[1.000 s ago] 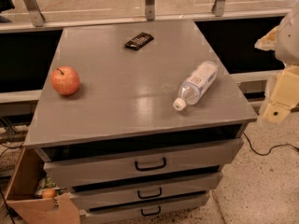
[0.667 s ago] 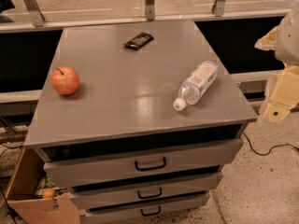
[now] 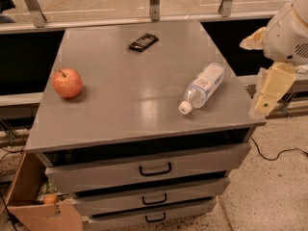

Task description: Place blue plastic bottle upright

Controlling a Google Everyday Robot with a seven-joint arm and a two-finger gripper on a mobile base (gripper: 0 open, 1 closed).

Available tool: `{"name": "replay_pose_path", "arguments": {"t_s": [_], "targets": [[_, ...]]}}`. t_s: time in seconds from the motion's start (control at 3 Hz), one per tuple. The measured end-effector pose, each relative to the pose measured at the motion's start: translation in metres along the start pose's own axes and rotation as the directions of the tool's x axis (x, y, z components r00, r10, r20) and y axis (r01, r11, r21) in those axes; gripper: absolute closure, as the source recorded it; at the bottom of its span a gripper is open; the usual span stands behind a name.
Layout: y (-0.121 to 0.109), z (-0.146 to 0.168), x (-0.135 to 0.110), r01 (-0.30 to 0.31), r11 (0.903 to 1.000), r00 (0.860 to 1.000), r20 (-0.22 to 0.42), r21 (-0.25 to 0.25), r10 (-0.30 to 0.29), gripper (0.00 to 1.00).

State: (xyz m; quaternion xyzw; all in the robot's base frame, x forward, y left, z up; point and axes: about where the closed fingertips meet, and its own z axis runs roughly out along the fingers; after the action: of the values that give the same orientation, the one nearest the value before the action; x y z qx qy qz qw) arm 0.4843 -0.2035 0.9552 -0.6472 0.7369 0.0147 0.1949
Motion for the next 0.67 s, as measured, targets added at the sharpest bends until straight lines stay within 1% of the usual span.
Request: {"name": "replay_pose_path", "arguments": {"t_s": [0.33,0.67], "targets": [[-0.033,0.036,-0.010,0.127,0.9917,0.990,0.065,-0.019,-0.126,0.00],[-0.055,0.063,-0.014,0.232,0.9722,0.966,0.127,-0.032,-0.226,0.00]]}}
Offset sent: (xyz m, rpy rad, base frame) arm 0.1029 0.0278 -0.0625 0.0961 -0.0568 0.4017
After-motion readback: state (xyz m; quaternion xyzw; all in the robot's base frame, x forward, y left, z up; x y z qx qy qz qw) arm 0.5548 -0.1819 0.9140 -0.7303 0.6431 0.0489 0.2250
